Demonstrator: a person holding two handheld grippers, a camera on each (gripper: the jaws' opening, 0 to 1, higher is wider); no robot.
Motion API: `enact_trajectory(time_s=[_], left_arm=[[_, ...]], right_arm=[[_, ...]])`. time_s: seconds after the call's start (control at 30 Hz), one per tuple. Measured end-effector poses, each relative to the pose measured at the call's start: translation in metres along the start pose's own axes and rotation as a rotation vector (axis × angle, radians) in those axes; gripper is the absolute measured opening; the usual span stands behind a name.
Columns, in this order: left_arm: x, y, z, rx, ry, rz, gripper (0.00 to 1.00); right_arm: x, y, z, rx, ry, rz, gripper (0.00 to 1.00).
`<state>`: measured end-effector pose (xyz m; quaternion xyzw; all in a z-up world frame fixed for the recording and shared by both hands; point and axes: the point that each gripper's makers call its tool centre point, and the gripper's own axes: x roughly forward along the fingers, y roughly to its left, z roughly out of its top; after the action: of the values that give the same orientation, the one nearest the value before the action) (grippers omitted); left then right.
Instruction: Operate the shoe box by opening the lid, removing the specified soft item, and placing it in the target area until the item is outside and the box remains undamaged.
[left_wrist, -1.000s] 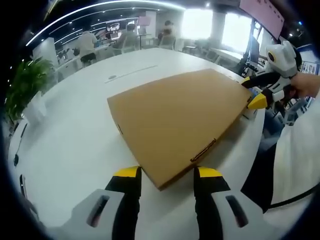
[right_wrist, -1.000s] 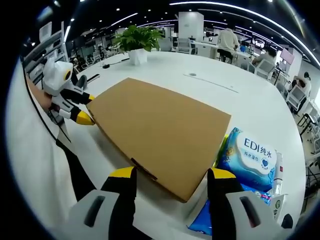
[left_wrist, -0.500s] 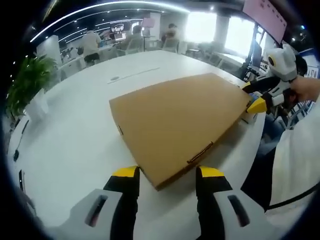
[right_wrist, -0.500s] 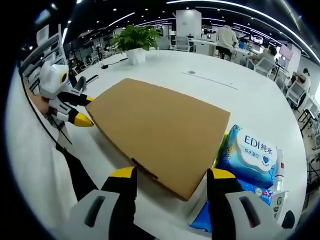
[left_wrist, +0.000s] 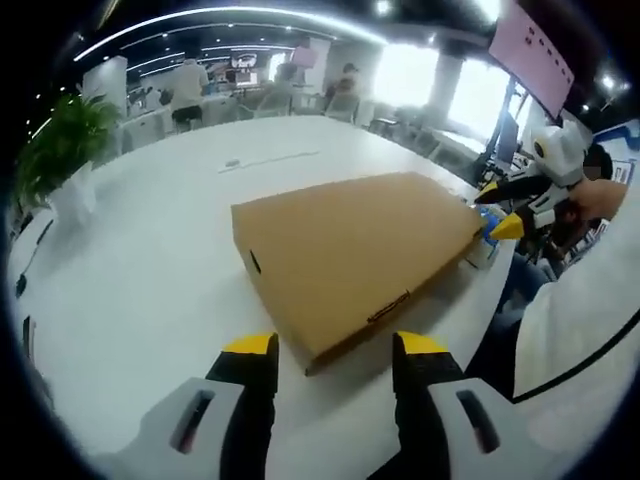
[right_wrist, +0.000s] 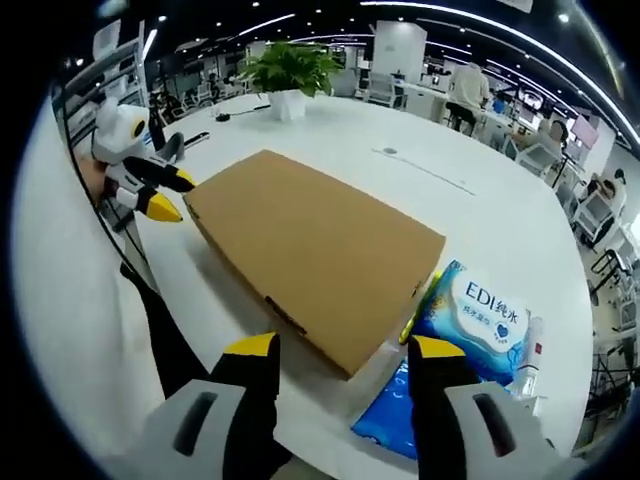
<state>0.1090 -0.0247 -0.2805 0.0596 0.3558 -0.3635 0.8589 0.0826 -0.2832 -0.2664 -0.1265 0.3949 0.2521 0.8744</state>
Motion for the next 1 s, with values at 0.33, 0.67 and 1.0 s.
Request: enact_trajectory(time_s=[0.33,0.67,1.0], left_arm=[[-0.008,0.005,0.020,-0.022,-0.055,0.015,0.60],[-0.007,-0.005,0.035,-0.045,-0.125,0.013,0.66],[-0.005,-0.006,0.054,-0.072,-0.216,0.035,0.81]], right_arm=[[-0.019,-0.009,0.034,0.049,-0.146,-0.006,0.51],[-0.019,-0.015,0.044,-0.017,-0.191,-0.038,0.51],[-0.026,-0.037,0.063,-0.023,-0.349,-0.140,0.66]])
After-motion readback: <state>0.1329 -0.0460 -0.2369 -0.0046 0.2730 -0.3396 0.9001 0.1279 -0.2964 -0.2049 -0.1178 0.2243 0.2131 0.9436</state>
